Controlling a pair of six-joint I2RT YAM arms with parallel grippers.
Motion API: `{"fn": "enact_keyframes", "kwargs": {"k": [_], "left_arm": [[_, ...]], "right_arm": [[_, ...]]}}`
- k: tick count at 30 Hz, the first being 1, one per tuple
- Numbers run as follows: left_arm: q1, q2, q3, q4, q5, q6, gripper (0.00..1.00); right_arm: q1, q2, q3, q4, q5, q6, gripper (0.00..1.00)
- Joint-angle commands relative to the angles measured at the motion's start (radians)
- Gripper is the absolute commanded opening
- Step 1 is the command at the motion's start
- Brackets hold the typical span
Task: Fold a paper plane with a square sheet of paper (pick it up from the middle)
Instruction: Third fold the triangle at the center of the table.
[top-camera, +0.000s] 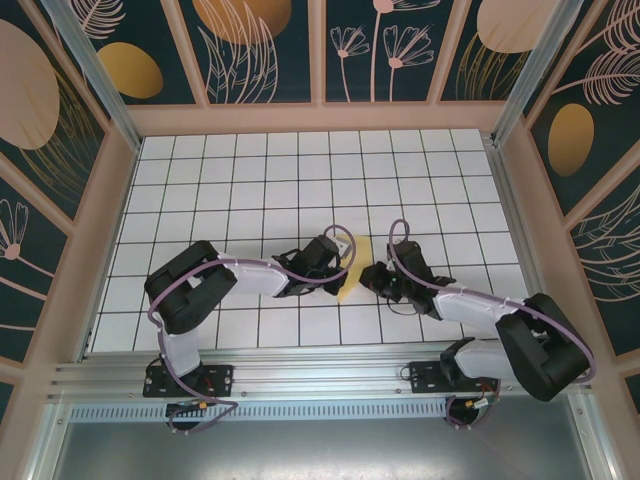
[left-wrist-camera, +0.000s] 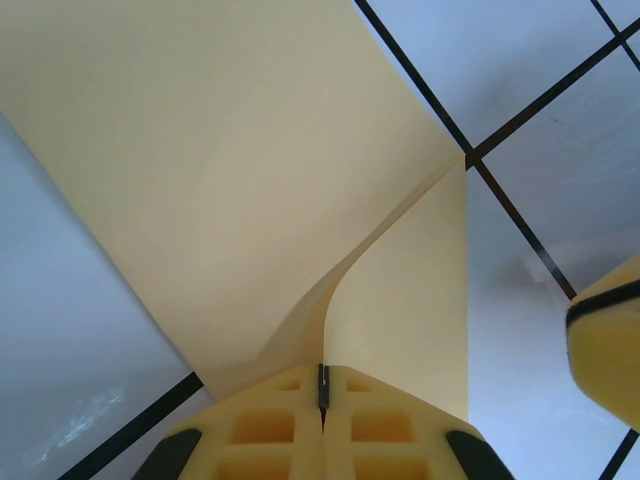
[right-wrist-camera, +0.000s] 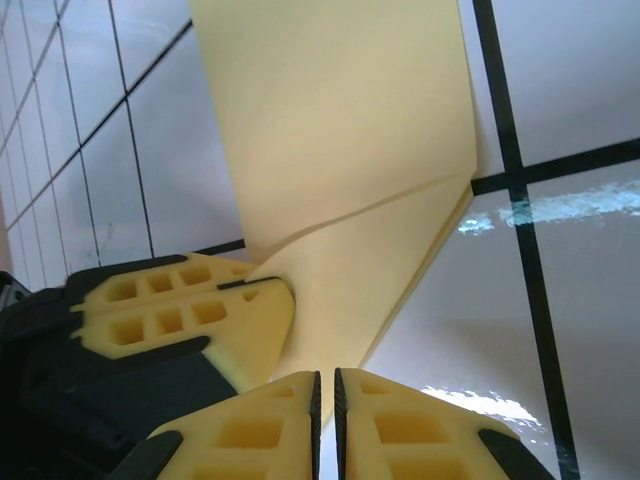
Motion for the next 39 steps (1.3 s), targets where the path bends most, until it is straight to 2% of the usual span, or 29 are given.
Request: {"fn": "enact_keyframes", "kwargs": {"k": [1, 26, 39], "left_arm": [[-0.008, 0.012, -0.03, -0.093, 0.011, -0.008, 0.0], [-0.008, 0.011, -0.026, -0.114, -0.005, 0.003, 0.0], [-0.008, 0.018, -0.02, -0.125, -0.012, 0.009, 0.0]], "right_arm": [[-0.014, 0.031, 0.036, 0.006, -0.033, -0.036, 0.15], [-0.026, 0.173, 0.082, 0.068, -0.112, -0.072, 0.15], [-0.059, 0.276, 0.057, 0.107, -0.108, -0.08, 0.15]]}}
